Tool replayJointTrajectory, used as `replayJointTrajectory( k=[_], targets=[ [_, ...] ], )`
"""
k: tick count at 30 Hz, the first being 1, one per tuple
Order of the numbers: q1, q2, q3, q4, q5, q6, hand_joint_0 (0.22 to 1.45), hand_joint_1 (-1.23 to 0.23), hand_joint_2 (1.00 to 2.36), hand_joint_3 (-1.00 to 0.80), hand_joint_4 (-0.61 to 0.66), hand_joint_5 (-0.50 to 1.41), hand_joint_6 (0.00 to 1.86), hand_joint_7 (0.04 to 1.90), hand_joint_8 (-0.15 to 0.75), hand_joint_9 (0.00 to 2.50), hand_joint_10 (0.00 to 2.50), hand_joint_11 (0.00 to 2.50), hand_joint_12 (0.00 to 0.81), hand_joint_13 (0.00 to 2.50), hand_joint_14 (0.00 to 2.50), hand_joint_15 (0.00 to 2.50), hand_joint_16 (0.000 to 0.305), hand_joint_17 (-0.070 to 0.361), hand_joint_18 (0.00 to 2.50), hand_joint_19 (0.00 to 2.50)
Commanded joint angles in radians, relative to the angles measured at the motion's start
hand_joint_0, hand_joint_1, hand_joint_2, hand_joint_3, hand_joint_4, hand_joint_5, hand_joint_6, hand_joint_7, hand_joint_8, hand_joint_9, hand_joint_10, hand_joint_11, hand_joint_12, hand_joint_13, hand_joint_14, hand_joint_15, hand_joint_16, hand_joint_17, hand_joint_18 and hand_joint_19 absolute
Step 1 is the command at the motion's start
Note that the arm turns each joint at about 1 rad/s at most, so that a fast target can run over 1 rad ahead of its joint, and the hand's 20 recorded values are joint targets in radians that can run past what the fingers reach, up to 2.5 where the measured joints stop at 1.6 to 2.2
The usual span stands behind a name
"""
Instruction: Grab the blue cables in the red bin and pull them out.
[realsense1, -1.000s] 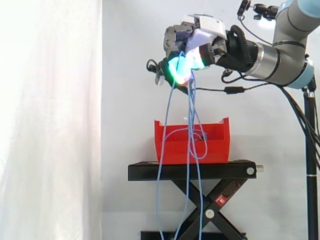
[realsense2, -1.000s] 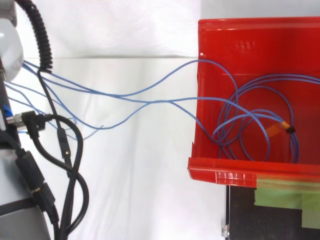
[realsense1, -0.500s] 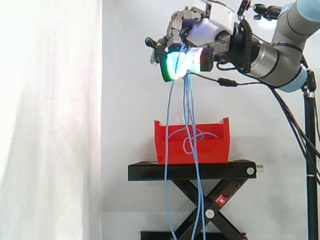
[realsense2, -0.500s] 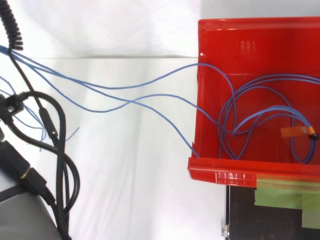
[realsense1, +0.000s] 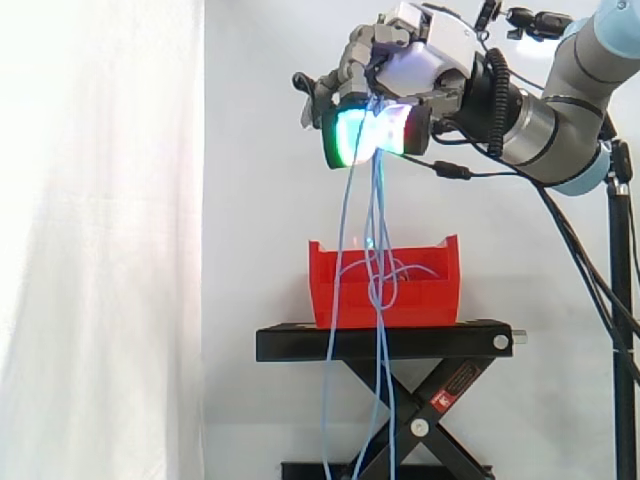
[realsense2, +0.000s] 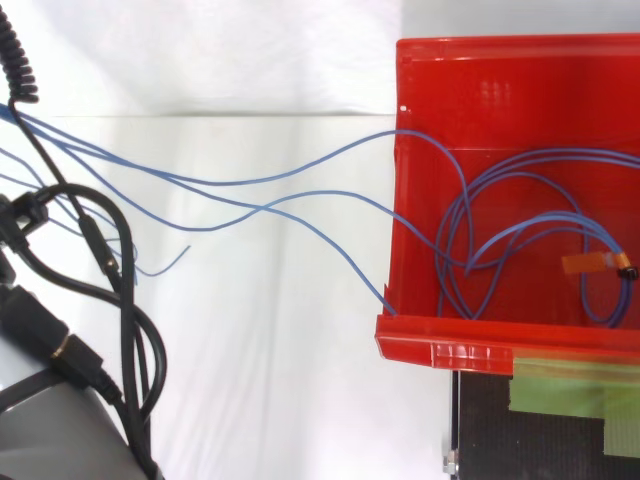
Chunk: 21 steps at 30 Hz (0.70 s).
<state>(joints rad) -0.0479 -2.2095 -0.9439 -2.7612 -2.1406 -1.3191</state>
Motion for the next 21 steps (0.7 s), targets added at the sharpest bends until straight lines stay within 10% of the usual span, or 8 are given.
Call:
replayJointTrajectory(
  k=[1,14,21],
  targets=[
    [0.000,0.001,-0.001,0.008,0.022,0.064,0.95,-0.88,1.00,-1.00,0.05,0.43,1.29,0.41,0.184,1.03,1.04,1.56,0.280,1.36,0.01,1.58,0.044,0.098,0.78,0.67],
    [0.007,0.001,0.001,0.038,0.022,0.071,0.96,-0.88,1.00,-1.00,0.03,0.44,1.26,0.41,0.183,1.02,1.04,1.57,0.281,1.36,0.01,1.58,0.044,0.098,0.79,0.68],
    [0.002,-0.001,0.001,0.155,-0.139,-0.056,0.96,-0.88,1.00,-1.00,0.02,0.44,1.25,0.41,0.188,1.02,1.04,1.55,0.285,1.36,0.01,1.57,0.044,0.098,0.79,0.67]
  ],
)
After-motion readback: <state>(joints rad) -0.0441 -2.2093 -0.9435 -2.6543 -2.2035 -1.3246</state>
